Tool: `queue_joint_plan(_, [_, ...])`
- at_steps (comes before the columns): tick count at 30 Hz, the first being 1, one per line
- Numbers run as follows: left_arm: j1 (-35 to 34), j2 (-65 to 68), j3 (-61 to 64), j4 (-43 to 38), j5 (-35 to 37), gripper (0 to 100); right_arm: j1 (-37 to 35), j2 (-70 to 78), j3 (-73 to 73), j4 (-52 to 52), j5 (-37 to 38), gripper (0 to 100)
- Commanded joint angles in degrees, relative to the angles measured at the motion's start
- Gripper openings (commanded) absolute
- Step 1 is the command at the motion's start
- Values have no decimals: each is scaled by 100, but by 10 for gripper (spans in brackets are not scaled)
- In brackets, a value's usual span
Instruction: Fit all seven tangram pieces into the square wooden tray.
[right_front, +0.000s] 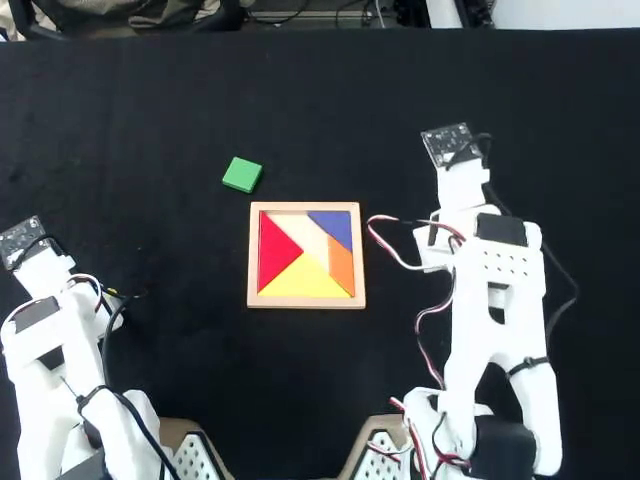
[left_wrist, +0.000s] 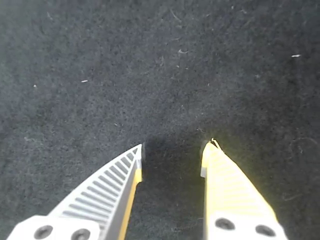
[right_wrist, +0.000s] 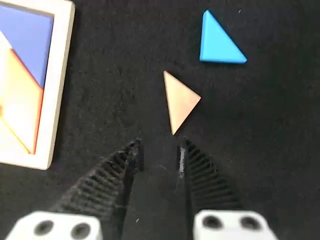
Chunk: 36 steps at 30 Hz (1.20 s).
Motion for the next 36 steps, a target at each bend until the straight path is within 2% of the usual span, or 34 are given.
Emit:
queue_joint_plan(1, [84,-97,-13,-88,44,203,105,4,101,-413,35,127])
queue_joint_plan(5, [84,-97,-13,-88,44,203,211,22,567,-1187,70,126])
queue_joint_plan(8, [84,-88,-13,-88,44,203,255,277,611,-1486,404,125])
queue_joint_plan(21, [84,-88,-13,-88,53,203,53,3152,-1780,-1451,466,124])
queue_joint_plan(30, [84,-88,-13,-88,53,203,-264,3389,-1930,-1442,466,123])
queue_joint_plan(36, [84,-88,-13,-88,53,203,-273,3398,-1930,-835,721,123])
